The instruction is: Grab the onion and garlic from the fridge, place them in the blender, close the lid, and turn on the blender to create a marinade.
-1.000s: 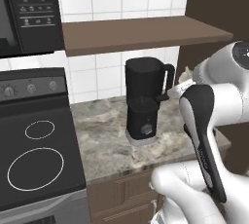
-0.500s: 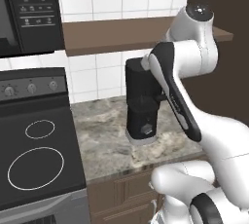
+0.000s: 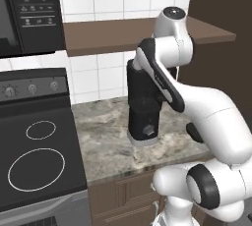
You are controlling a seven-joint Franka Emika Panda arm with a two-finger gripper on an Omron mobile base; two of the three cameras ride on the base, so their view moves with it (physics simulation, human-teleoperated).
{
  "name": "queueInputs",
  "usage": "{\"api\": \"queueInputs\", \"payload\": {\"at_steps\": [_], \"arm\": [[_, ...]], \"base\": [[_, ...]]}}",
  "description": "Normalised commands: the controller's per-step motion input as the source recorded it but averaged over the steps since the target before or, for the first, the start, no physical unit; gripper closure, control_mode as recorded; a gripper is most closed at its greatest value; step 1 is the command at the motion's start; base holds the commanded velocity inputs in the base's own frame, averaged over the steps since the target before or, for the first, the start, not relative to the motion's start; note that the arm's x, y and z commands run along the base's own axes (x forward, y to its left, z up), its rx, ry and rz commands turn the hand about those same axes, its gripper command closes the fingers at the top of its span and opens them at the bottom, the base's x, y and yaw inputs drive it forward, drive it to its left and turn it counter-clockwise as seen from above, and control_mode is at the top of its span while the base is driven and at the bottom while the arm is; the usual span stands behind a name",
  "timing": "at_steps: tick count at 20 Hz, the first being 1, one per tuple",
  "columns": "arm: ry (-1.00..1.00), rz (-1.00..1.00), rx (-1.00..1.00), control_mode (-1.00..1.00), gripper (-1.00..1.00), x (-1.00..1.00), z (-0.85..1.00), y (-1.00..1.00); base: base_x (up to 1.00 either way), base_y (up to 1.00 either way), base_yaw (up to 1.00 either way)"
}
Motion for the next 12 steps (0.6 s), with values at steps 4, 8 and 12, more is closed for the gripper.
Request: {"api": "queueInputs", "payload": {"at_steps": [4,8,12], "arm": [[0.15,0.00,0.00,-1.00,1.00,0.32,-0.53,0.04],[0.02,0.00,0.00,-1.00,1.00,0.46,-0.08,0.19],[0.00,0.00,0.00,-1.00,-1.00,0.46,-0.12,0.15]], "base": [[0.00,0.00,0.00],[0.00,0.00,0.00],[0.00,0.00,0.00]]}}
